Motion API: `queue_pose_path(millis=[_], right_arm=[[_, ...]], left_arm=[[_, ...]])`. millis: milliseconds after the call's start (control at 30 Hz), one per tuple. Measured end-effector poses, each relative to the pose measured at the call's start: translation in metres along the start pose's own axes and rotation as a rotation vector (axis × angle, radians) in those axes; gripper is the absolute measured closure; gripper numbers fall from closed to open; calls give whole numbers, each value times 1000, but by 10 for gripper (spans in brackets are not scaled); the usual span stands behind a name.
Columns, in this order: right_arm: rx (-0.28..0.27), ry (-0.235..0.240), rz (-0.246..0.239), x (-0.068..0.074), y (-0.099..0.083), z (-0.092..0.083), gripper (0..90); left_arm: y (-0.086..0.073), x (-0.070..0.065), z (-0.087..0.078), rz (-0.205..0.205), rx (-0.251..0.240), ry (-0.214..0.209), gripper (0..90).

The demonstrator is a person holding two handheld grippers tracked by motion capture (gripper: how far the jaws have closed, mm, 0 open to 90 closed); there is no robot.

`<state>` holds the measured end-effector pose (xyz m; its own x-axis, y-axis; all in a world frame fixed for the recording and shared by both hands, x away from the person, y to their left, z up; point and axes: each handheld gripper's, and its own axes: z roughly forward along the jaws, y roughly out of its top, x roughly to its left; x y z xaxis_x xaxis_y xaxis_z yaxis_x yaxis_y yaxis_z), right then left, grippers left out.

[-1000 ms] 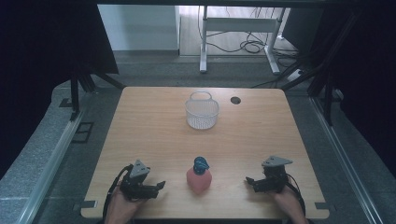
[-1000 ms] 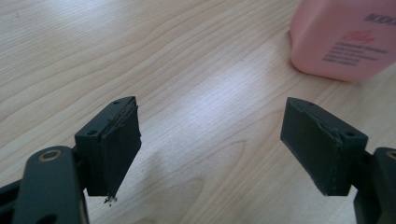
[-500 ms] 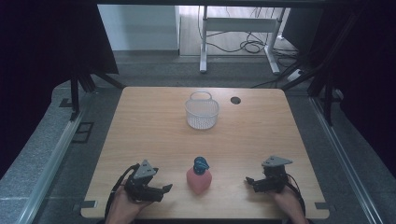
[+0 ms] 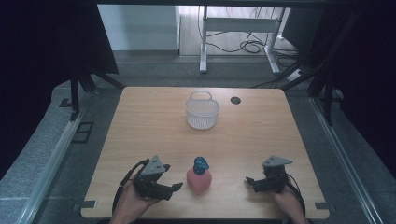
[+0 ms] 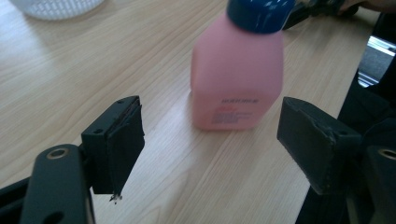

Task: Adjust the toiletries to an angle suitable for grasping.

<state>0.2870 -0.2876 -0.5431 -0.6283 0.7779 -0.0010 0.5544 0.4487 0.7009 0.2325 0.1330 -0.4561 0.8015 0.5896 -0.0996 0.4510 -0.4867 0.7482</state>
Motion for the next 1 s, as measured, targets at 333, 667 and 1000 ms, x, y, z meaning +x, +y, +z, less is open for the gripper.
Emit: queue_pose_path(millis=[333,667,1000], right_arm=[[0,0,0,0,0,0,0],[1,0,-2,0,0,0,0],[1,0,-1,0,0,0,0]], left_arm=[[18,-6,7,33,-9,-28,246],[32,-8,16,63,-10,-44,270],[45,-9,27,85,-15,-68,303]])
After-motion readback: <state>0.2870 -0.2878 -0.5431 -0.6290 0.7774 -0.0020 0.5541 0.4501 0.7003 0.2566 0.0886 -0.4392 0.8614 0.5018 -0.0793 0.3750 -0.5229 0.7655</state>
